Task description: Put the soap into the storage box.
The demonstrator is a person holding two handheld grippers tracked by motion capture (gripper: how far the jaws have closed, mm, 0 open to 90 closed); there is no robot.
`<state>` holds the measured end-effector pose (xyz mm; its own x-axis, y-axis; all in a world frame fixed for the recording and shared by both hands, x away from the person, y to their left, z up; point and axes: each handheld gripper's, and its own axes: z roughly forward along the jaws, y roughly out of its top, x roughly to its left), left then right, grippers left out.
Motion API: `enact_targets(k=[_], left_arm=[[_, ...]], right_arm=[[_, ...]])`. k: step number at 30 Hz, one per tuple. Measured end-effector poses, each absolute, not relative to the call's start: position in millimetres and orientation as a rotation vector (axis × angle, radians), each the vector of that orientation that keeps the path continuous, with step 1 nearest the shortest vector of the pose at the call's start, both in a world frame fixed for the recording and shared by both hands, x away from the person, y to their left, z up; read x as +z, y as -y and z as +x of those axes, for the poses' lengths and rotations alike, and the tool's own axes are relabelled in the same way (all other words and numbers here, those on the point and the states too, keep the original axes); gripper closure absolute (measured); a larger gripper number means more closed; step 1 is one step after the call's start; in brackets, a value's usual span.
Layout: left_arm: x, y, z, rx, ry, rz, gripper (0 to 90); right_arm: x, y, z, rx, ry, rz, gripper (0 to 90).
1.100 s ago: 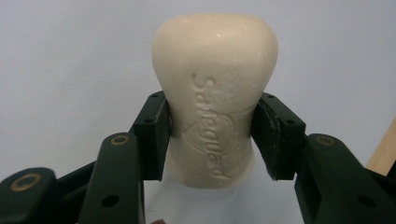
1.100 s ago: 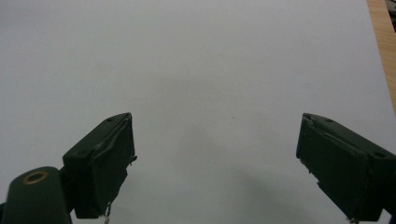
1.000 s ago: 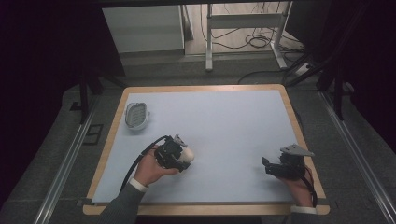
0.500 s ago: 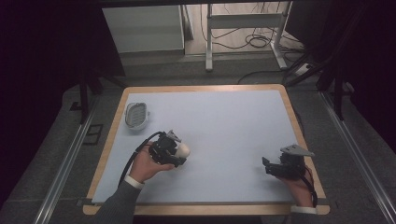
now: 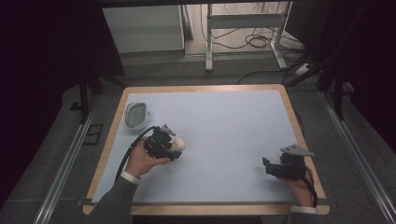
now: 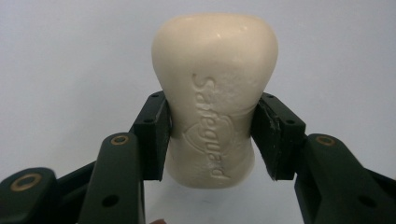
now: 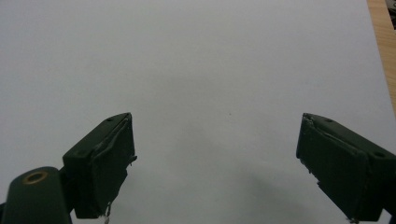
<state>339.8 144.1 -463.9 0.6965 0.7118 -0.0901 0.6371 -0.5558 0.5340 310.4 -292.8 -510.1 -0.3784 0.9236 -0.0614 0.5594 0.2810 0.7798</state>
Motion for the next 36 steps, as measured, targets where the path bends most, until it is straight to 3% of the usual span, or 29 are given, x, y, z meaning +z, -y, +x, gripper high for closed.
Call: enact_targets(k=[36], left_arm=[[-445.0, -185.2, 367.6, 0.213, -1.152, 2.295, 49.9]], right_arm=[[-512.5, 293.4, 311.6, 0.919, -2.042, 1.335, 11.5]])
